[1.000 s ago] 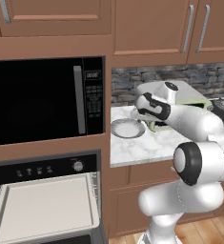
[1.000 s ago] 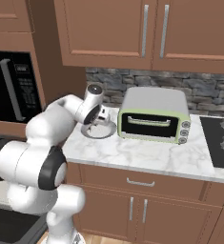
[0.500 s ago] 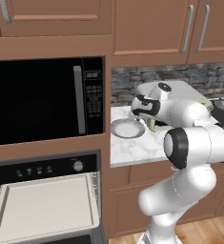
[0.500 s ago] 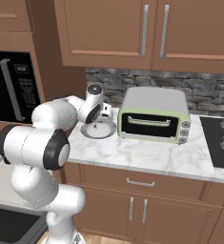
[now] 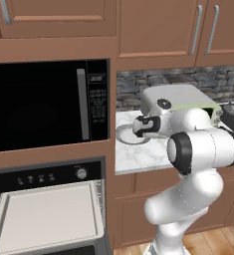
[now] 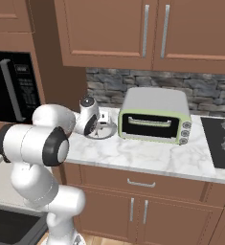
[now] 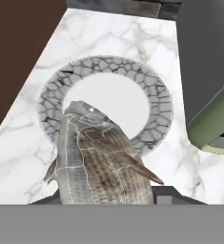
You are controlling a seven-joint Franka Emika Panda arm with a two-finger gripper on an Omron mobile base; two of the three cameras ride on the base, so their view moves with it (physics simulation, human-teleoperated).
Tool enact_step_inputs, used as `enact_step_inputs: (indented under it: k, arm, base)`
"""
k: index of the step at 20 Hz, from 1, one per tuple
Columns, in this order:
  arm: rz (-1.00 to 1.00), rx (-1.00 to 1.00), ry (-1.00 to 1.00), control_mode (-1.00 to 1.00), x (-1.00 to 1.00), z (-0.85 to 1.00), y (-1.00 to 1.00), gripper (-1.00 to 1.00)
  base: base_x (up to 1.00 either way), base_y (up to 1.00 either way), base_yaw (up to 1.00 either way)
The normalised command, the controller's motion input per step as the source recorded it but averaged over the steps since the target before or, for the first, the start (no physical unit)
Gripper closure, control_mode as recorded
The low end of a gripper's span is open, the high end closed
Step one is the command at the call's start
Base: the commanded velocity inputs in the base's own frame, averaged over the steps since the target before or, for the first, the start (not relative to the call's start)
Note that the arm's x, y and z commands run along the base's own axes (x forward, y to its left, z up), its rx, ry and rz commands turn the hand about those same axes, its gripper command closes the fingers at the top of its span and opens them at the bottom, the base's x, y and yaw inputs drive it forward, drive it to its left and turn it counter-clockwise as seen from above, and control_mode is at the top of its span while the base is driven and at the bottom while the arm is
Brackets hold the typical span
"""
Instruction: Take the fish from the oven and place it on the plate on the counter.
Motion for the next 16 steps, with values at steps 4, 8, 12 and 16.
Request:
enact_step_inputs:
  k: [4,8,12,16]
  arm:
    - [0.00,-0.07,0.00,-1.00,0.57,-0.17,0.08,1.00]
    - [0.00,-0.01,0.07,-1.00,0.58,0.02,0.07,1.00]
    - [0.00,0.00,0.08,-1.00,0.20,0.08,0.00,1.00]
    - [0.00,0.00,0.17,-1.00,0.00,0.00,0.00,1.00]
  base:
    - [0.00,0.00,0.00]
    - [0.00,0.00,0.00]
    - [0.00,0.00,0.00]
    - [0.00,0.00,0.00]
